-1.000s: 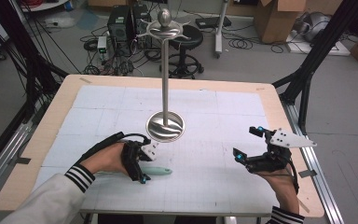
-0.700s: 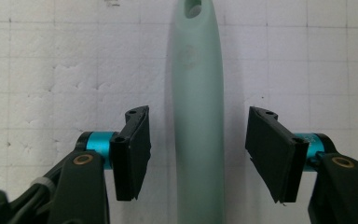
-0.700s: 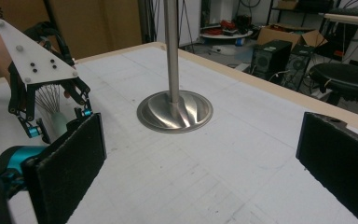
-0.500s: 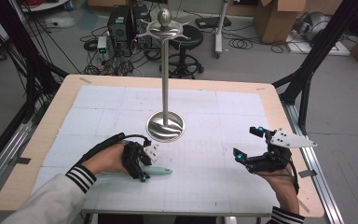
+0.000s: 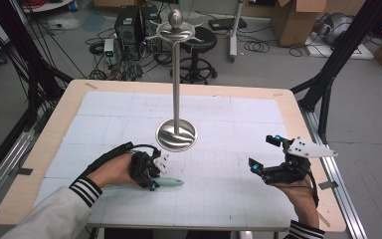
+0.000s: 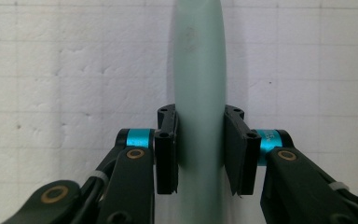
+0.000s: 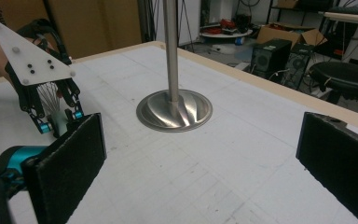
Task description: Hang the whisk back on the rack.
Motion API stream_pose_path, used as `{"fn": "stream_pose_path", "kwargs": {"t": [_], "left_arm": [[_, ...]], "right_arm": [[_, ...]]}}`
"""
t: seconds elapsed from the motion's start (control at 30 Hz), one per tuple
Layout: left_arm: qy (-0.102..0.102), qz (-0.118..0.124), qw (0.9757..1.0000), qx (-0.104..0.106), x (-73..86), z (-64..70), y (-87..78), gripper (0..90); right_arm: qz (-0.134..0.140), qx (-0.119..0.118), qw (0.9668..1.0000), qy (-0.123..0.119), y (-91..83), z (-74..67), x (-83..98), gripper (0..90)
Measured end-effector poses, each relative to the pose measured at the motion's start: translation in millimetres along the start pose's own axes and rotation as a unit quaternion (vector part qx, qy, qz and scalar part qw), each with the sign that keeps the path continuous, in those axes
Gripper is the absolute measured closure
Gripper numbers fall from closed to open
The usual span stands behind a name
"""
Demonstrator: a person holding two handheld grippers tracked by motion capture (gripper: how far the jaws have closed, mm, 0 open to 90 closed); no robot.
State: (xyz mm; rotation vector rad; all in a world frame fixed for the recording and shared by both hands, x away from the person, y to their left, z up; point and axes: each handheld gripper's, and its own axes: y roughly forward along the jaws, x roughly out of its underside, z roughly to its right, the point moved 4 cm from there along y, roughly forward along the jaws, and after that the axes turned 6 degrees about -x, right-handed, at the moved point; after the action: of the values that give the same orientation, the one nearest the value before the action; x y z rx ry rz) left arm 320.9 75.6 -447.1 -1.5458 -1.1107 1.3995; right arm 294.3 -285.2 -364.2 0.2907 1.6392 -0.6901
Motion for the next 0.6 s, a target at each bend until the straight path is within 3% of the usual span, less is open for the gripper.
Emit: {"fn": "stream_pose_path", "kwargs": {"t": [0.23,0.37,0.53,0.6], "left_arm": [[-0.019,0.030,0.9993,-0.016,3.2,-6.9,-19.0,68.4],[-0.042,0.050,0.9973,-0.033,5.5,-9.7,-33.1,68.5],[-0.047,0.062,0.9962,-0.037,7.4,-11.9,-42.8,68.6],[-0.051,0.079,0.9948,-0.040,8.5,-13.6,-49.6,68.5]], "right_arm": [[-0.001,0.001,1.0000,0.000,1.1,1.4,0.8,0.2],[-0.003,-0.001,1.0000,0.000,3.0,1.5,0.7,0.2],[-0.004,-0.003,1.0000,0.000,6.1,2.3,0.9,0.2],[-0.005,-0.003,1.0000,-0.002,7.7,2.7,1.0,0.2]]}}
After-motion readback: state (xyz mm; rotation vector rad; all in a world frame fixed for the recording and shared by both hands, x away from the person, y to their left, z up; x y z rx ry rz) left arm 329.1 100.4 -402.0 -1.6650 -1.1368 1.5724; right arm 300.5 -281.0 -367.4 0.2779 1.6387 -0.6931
